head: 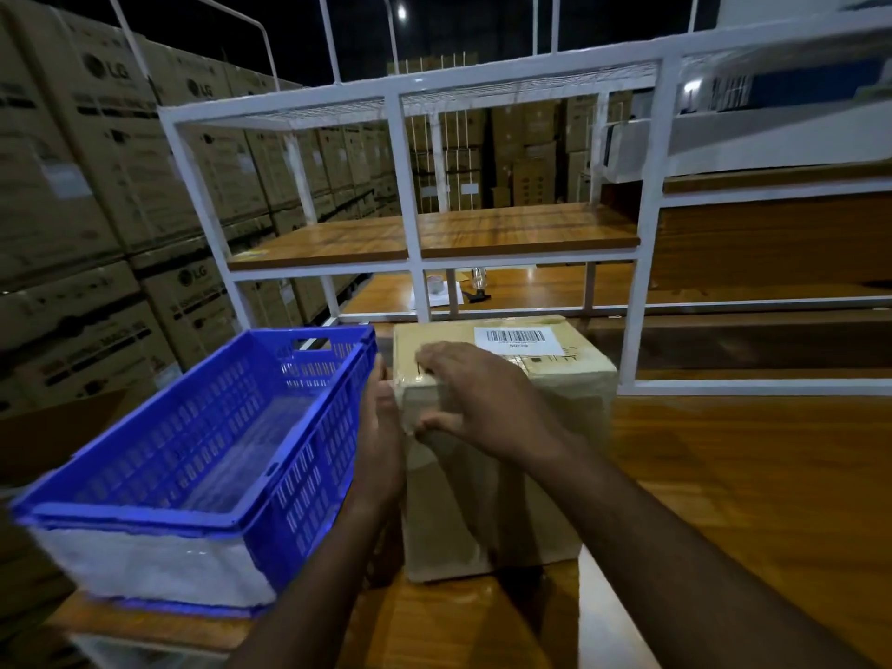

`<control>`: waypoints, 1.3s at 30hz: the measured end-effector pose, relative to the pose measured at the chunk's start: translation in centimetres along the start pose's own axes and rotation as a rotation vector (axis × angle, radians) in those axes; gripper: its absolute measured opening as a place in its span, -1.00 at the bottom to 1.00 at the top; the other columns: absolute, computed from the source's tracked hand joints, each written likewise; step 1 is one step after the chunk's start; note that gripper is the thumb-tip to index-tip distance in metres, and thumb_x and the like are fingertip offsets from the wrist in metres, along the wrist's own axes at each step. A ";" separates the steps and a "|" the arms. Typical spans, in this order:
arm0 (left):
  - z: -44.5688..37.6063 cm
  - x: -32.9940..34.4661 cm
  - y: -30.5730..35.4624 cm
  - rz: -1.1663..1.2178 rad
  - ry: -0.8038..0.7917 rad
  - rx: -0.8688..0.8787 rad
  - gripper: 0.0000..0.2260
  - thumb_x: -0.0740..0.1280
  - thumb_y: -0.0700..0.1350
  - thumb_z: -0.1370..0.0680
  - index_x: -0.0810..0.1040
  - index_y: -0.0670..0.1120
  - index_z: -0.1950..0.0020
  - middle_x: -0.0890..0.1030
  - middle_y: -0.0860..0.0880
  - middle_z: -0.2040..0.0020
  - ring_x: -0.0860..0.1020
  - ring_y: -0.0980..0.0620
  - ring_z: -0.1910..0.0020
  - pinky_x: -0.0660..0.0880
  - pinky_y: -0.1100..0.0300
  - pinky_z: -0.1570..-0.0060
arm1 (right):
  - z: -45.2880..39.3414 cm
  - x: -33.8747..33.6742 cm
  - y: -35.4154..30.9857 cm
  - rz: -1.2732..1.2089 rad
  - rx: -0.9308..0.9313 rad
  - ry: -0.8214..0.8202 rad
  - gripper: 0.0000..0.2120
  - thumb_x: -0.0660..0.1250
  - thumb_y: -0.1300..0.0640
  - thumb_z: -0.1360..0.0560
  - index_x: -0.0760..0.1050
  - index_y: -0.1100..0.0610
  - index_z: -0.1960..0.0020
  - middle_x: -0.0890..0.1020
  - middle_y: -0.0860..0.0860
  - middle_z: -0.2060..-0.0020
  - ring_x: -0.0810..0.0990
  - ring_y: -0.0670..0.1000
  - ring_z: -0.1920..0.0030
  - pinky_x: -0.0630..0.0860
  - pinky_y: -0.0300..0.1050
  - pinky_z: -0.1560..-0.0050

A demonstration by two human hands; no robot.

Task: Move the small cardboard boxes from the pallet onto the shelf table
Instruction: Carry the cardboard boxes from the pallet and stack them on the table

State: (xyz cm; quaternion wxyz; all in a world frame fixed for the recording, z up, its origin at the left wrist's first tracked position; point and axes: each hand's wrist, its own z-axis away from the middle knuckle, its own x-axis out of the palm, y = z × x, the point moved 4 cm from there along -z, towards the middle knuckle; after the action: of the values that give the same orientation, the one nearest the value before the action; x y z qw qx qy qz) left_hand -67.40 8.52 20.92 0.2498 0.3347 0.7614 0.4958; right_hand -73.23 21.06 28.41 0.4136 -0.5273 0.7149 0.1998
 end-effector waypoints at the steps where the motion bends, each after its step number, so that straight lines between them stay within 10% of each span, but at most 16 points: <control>1: -0.1 -0.1 0.9 -0.047 0.013 0.081 -0.24 0.02 0.50 -0.52 0.19 0.13 -0.62 0.29 0.12 -0.59 0.33 0.19 -0.51 0.40 0.14 -0.37 | 0.1 0.3 0.1 -0.008 -0.010 -0.006 -0.27 0.50 -0.10 -0.42 0.34 0.05 -0.51 0.40 -0.02 -0.49 0.26 -0.04 -0.52 0.20 -0.06 -0.51; 5: -0.4 -0.1 2.1 -0.338 -0.037 0.387 -0.29 0.14 0.38 -0.57 0.25 0.00 -0.61 0.26 0.10 -0.59 0.26 0.13 -0.56 0.39 0.00 -0.44 | 1.2 0.4 1.7 0.020 0.032 0.031 -0.17 0.46 -0.22 -0.41 0.25 0.05 -0.55 0.32 -0.02 -0.53 0.12 -0.04 -0.56 -0.20 -0.13 -0.54; 10: -1.4 0.0 2.4 -0.526 -0.137 0.573 -0.39 0.45 0.29 -0.44 0.55 -0.02 -0.37 0.52 0.06 -0.42 0.27 0.06 -0.57 0.33 -0.12 -0.49 | 3.3 -0.7 5.8 0.106 0.184 0.111 -0.16 0.35 -0.47 -0.30 0.39 -0.02 -0.44 0.50 -0.06 -0.39 0.36 -0.06 -0.44 -0.09 0.11 -0.57; 15: -2.8 -0.2 2.0 -0.526 -0.181 0.478 -0.39 0.45 0.36 -0.38 0.57 0.09 -0.34 0.55 0.14 -0.36 0.37 0.21 -0.46 0.40 -0.11 -0.44 | 5.0 -1.0 10.1 0.066 0.284 0.184 -0.22 0.24 -0.52 -0.29 0.46 -0.09 -0.36 0.54 -0.12 -0.35 0.39 -0.07 -0.43 -0.04 0.38 -0.51; 32: -2.8 -0.2 1.6 -0.516 -0.139 0.503 -0.47 0.39 0.37 -0.43 0.59 0.09 -0.27 0.59 0.15 -0.28 0.45 0.23 -0.39 0.34 -0.21 -0.46 | 4.7 -0.4 11.2 -0.057 0.227 0.232 -0.26 0.30 -0.46 -0.27 0.56 0.00 -0.27 0.60 -0.05 -0.26 0.42 -0.02 -0.36 0.09 0.03 -0.45; 39: 0.6 -0.4 -2.4 -0.410 -0.069 0.224 -0.01 0.48 0.31 -0.39 -0.01 0.17 -0.65 0.08 0.15 -0.65 0.13 0.14 -0.61 0.19 0.22 -0.46 | 9.0 1.2 12.0 -0.385 0.425 0.343 0.06 0.55 -0.22 -0.28 0.02 -0.09 -0.60 0.10 -0.05 -0.58 0.08 -0.04 -0.55 0.23 -0.03 -0.42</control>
State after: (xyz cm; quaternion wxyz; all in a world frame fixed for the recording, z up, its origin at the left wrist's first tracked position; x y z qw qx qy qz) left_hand -67.33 7.90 18.48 0.3324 0.2156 0.8547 0.3353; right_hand -80.98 31.23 20.44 0.4183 -0.5804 0.6869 -0.1273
